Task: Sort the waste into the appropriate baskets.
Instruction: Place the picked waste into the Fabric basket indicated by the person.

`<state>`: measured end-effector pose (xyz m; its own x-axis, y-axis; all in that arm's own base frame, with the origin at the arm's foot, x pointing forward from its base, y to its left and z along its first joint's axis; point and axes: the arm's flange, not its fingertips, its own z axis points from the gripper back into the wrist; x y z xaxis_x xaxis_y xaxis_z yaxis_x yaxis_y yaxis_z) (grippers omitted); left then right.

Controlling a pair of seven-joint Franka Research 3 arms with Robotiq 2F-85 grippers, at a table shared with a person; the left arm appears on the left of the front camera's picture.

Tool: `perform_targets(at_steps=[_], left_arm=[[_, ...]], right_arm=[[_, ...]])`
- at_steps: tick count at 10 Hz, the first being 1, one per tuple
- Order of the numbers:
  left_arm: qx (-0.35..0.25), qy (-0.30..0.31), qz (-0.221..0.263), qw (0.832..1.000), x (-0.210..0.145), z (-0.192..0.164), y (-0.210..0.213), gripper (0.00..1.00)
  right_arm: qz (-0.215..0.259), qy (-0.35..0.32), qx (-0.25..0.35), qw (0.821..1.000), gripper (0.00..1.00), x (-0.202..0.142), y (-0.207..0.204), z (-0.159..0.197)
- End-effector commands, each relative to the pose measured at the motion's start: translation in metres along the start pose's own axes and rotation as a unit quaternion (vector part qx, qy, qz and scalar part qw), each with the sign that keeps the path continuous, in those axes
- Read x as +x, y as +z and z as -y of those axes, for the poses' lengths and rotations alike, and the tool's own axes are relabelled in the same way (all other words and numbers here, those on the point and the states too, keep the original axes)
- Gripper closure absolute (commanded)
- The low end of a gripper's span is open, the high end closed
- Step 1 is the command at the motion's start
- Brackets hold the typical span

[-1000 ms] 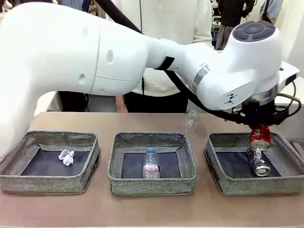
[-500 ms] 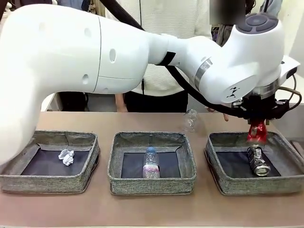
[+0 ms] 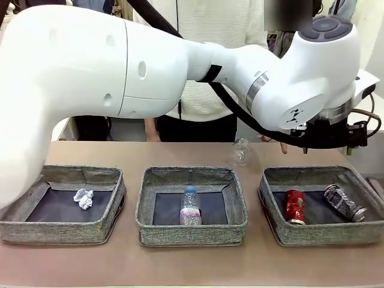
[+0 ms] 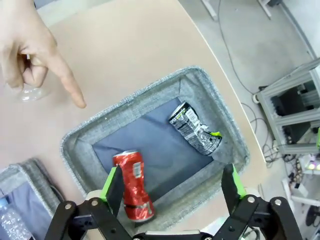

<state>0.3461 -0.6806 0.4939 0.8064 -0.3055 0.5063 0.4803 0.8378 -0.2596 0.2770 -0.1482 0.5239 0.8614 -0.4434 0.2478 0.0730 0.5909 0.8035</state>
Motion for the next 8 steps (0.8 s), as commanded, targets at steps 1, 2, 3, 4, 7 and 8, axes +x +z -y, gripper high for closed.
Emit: perform_targets(at_steps=[1,2,3,4,7,8], left_arm=[[0.007,0.004,0.011,1.000,0.007,-0.003,0.014,0.00],[0.005,0.006,0.011,1.000,0.008,-0.005,0.022,0.00],[0.001,0.006,0.003,1.000,0.009,-0.010,0.039,0.00],[-0.004,-0.018,-0.023,1.000,0.011,-0.021,0.070,0.00],[0.043,-0.021,-0.041,0.998,0.012,-0.103,0.210,0.00],[0.060,0.007,-0.050,0.997,0.005,-0.139,0.242,0.00]], right_arm=[[-0.007,0.002,0.001,1.000,0.00,0.002,0.004,0.001],[-0.007,0.002,0.001,1.000,0.00,0.002,0.004,0.001],[-0.007,0.002,0.001,1.000,0.00,0.002,0.004,0.001],[-0.007,0.002,0.001,1.000,0.00,0.002,0.004,0.001],[-0.007,0.002,0.001,1.000,0.00,0.002,0.004,0.001],[0.001,-0.001,0.001,1.000,0.00,0.000,0.001,0.001]])
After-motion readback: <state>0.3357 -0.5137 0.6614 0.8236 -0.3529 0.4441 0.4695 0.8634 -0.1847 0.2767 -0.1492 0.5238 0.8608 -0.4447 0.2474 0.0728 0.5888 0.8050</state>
